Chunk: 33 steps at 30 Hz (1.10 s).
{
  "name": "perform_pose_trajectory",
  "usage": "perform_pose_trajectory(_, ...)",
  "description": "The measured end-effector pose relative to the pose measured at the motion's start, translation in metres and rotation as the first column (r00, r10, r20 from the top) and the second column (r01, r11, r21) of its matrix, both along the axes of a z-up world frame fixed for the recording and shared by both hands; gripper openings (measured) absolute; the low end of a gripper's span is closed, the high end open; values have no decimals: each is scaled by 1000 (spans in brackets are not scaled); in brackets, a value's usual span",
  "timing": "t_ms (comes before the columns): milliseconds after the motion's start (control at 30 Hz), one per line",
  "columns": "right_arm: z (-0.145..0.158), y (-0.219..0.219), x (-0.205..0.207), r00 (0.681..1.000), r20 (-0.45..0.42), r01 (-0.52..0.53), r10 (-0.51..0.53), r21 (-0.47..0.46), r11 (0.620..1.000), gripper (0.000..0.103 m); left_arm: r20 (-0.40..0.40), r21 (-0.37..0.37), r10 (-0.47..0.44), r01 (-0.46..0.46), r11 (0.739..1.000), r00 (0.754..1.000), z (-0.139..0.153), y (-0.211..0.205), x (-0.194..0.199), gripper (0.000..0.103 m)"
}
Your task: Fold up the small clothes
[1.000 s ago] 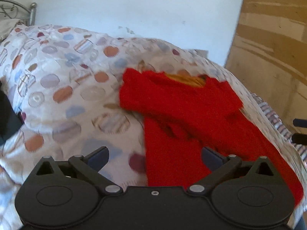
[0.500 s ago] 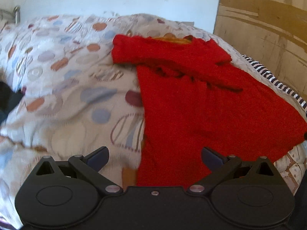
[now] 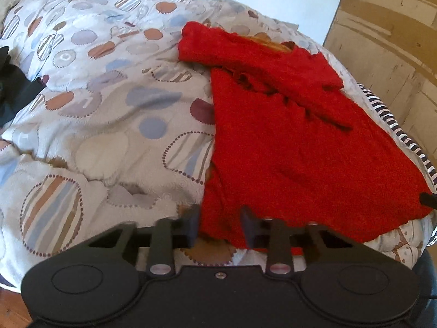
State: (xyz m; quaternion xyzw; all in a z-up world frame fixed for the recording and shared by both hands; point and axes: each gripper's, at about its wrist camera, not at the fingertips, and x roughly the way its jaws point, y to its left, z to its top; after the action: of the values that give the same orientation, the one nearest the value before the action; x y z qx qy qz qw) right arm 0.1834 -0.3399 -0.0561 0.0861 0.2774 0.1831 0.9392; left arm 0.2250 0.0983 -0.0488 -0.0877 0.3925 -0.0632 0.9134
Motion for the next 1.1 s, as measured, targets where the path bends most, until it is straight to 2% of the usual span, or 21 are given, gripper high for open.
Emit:
perform_pose_trajectory(33, 1, -2, 0, 1000, -6, -2, 2, 21, 1000, 22, -16, 3, 0, 0, 1000, 1000, 1, -2, 1, 7)
perform_pose_trajectory(67, 3, -4, -1, 1000, -9, -4, 4, 40, 999, 12, -17, 3, 8, -8, 1000, 1000, 3, -1, 0, 6)
perform_pose_trajectory(100, 6, -5, -2, 1000, -6, -6, 6, 58, 998, 7, -11, -2, 13, -13, 1000, 1000, 6, -1, -1, 6)
perform_pose_trajectory(300, 42, -28, -13, 1000, 10, -4, 2, 222, 975, 5, 113, -104, 59, -47, 993, 992, 55, 9, -28, 4)
perform_pose_trajectory(500, 61, -35, -34, 1000, 24, -23, 17, 250, 968, 5, 194, -138, 95, -69, 988, 976, 89, 15, -57, 3)
perform_pose_trajectory(667, 67, -32, -67, 999, 27, -36, 31, 217, 976, 5, 197, -146, 91, -63, 987, 976, 92, 15, -92, 3)
perform_pose_trajectory(800, 55, -28, -81, 1000, -6, -28, 29, 154, 988, 5, 178, -133, 68, -45, 990, 982, 74, 10, -117, 3)
perform_pose_trajectory(1033, 27, -2, -77, 999, -18, -47, 46, -61, 997, 6, 123, -125, 62, -46, 991, 990, 35, 7, -113, 4)
perform_pose_trajectory(1100, 22, 0, -78, 999, -8, -52, 51, -124, 991, 11, 117, -119, 64, -50, 992, 991, 30, 6, -111, 5)
